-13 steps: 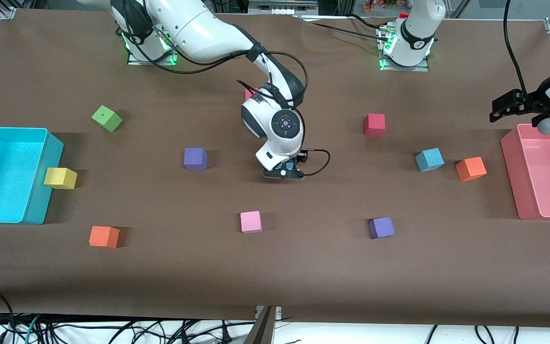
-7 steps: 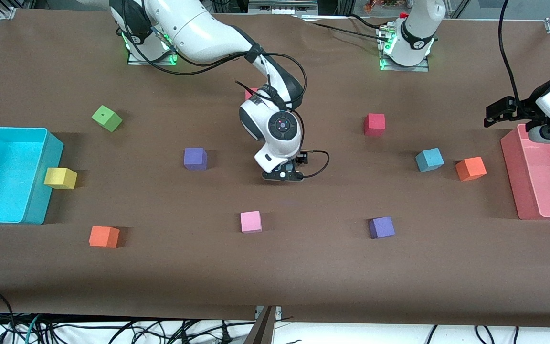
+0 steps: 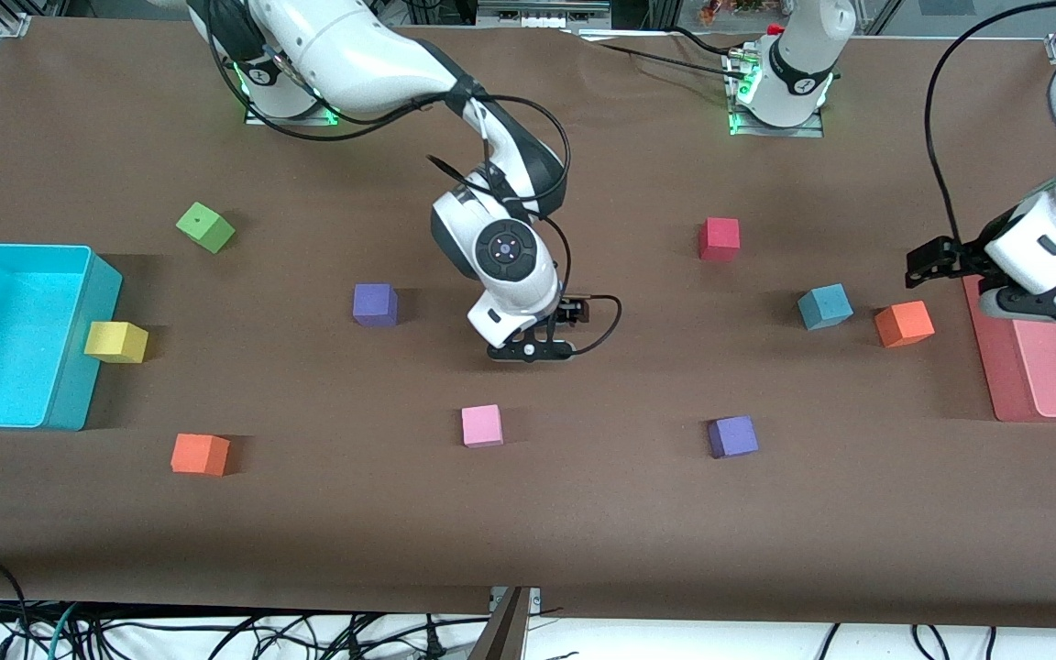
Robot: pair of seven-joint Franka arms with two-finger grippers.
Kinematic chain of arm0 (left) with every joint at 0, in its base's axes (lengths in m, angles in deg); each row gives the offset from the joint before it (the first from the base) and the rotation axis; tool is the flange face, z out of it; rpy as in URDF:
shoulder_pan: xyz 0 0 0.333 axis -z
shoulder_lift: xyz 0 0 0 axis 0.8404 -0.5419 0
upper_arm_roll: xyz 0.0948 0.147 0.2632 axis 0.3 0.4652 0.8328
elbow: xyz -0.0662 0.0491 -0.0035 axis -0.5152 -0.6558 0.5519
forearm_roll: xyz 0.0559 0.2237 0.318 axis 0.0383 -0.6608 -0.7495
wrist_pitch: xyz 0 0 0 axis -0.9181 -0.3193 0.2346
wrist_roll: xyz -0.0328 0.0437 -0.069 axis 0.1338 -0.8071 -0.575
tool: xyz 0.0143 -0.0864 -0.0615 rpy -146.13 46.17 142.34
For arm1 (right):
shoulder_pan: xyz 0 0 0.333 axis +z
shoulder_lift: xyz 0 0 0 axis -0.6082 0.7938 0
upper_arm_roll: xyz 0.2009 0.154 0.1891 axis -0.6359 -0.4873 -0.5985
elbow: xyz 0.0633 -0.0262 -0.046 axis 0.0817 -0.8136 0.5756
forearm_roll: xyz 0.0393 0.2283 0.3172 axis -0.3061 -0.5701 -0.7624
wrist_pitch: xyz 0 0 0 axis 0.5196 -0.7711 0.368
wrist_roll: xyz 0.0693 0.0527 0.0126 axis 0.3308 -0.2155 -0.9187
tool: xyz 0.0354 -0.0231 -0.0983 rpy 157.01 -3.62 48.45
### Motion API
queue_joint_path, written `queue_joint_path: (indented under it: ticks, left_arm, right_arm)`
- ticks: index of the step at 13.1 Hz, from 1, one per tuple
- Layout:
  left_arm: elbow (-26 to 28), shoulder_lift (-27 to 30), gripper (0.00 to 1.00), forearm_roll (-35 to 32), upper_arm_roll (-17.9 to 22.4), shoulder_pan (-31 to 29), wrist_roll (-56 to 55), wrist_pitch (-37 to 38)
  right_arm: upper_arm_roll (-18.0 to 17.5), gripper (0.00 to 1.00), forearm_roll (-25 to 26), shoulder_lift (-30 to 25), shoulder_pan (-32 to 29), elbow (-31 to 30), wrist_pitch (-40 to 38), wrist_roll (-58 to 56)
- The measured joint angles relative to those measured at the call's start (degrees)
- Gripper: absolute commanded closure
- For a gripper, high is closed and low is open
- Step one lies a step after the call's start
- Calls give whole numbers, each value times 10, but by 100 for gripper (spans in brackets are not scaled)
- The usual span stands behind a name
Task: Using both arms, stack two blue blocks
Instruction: 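Set the cube down with the right gripper while the left gripper reaches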
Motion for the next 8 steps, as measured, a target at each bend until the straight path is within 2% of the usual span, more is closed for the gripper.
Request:
queue_joint_path:
  ticks: [2,4,6,8]
  left_arm:
    - [37,0,0,0,0,0,0,-26]
    - [56,0,0,0,0,0,0,-33]
    - [62,1,0,0,0,0,1,-33]
    - [70,4,0,0,1,-5,11,-36]
  right_arm:
    - [0,1,0,-28,-10,0,-47,-101]
    - [0,0,-2,-43,-20,0,-73,-253]
    - [0,0,-4,-43,-25,-2,-74,-367]
    - [0,0,-33,-43,-29,-8,-65,-439]
